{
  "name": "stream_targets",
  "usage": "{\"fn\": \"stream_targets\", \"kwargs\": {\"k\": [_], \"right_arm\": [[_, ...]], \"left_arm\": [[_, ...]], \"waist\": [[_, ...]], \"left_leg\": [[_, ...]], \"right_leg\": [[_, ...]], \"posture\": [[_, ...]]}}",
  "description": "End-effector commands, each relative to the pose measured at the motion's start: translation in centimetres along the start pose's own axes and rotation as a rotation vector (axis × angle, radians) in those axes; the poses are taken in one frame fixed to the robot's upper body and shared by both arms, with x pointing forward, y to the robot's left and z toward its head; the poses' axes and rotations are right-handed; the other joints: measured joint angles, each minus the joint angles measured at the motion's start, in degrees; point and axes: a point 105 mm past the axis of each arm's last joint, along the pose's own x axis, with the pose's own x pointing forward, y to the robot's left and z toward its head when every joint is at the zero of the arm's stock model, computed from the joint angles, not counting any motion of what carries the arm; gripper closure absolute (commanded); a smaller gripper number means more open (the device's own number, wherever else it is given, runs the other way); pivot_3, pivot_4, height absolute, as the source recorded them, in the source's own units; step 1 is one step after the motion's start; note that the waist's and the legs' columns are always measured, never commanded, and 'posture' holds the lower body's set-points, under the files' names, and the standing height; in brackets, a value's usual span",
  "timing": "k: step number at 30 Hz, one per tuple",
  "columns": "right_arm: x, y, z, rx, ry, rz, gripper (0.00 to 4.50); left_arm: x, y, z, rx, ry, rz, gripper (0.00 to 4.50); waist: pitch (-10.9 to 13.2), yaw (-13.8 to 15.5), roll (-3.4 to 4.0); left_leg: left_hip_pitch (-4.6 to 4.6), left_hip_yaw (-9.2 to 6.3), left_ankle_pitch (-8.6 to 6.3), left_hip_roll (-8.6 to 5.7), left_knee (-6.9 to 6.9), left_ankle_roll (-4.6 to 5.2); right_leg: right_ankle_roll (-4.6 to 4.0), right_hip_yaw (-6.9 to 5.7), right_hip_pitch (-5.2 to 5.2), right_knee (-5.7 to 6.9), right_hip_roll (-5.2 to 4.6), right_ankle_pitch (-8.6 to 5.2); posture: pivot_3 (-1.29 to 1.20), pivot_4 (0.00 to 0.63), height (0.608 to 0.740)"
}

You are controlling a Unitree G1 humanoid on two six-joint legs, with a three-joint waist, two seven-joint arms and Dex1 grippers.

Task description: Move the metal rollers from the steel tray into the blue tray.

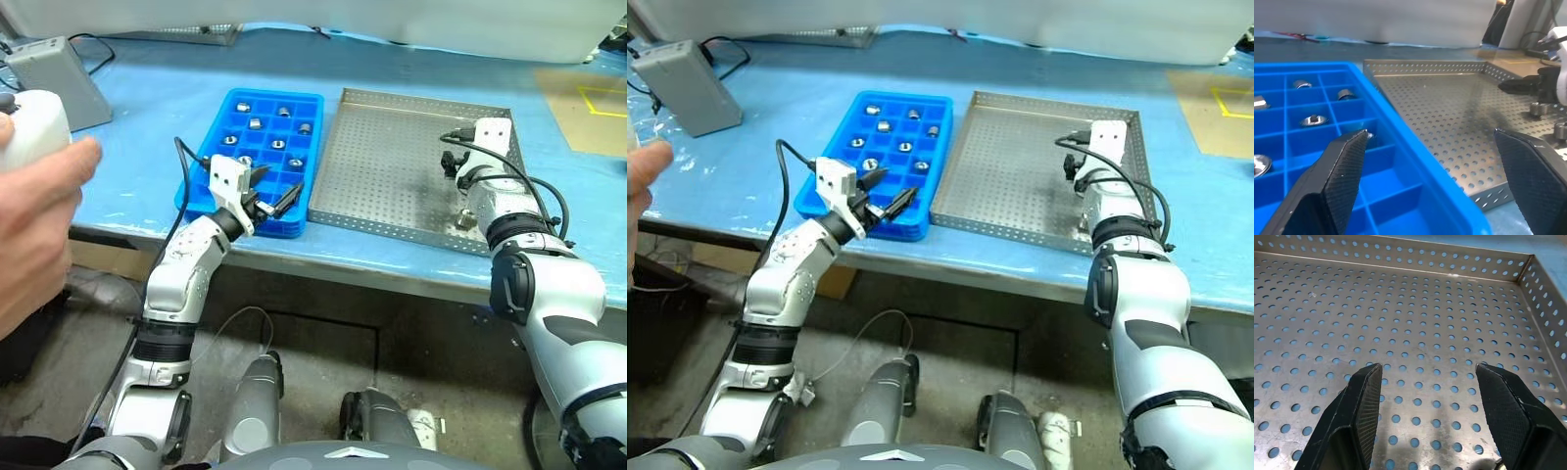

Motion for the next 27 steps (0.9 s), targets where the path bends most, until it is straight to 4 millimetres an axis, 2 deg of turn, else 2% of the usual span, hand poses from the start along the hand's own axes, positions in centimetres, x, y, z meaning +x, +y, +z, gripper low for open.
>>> {"fn": "stream_targets", "kwargs": {"k": [1,7,16,19,23,24,27], "right_arm": [[-0.2,-2.3,1.2,-0.030,-0.031,-0.088,1.35],[-0.6,-4.4,-0.1,-0.012,0.017,-0.184,1.35],[-0.8,-5.2,-1.4,0.089,0.065,-0.191,1.35],[-0.9,-5.3,-2.3,0.091,0.089,-0.204,1.99],[-1.0,-5.0,-3.6,0.128,0.114,-0.194,3.36],[-1.0,-5.0,-3.7,0.129,0.116,-0.189,3.55],[-1.0,-4.9,-3.8,0.128,0.118,-0.184,3.54]], "left_arm": [[0.2,0.6,1.1,0.000,-0.027,-0.003,0.15],[0.6,-0.3,1.3,-0.024,-0.029,-0.062,0.15],[1.0,-0.9,1.1,-0.020,-0.018,-0.086,0.15],[1.2,-0.9,1.1,-0.019,-0.022,-0.092,0.13],[1.5,-0.6,1.2,-0.009,-0.028,-0.092,0.13],[1.5,-0.6,1.3,-0.008,-0.030,-0.093,0.13],[1.4,-0.5,0.8,0.006,-0.023,-0.090,0.13]], "waist": [[0.00,-0.02,0.00],[0.00,-0.06,0.00],[0.00,-0.16,0.01],[0.00,-0.14,0.01],[-0.01,-0.14,0.01],[-0.01,-0.19,0.01],[-0.02,-0.24,0.02]], "left_leg": [[0.00,0.00,0.00,0.01,0.00,0.00],[0.00,0.00,0.02,0.00,0.04,-0.03],[0.01,0.01,0.01,0.03,0.15,-0.02],[0.01,0.01,0.02,0.02,0.19,-0.02],[0.01,0.02,0.02,0.02,0.24,-0.02],[0.02,0.01,0.01,0.03,0.27,-0.02],[0.04,0.01,0.01,0.04,0.31,-0.02]], "right_leg": [[0.00,0.00,-0.01,0.03,0.00,0.00],[0.00,0.02,-0.03,0.09,0.01,0.00],[0.02,0.04,-0.05,0.25,0.01,0.01],[0.02,0.04,-0.04,0.27,0.00,0.01],[0.03,0.04,-0.02,0.29,0.00,0.01],[0.03,0.04,0.01,0.30,0.00,0.02],[0.05,0.04,0.03,0.31,0.01,0.03]], "posture": [[0.22,0.150,0.740],[0.20,0.150,0.740],[0.18,0.150,0.740],[0.18,0.150,0.740],[0.17,0.150,0.740],[0.16,0.150,0.740],[0.17,0.150,0.740]]}}
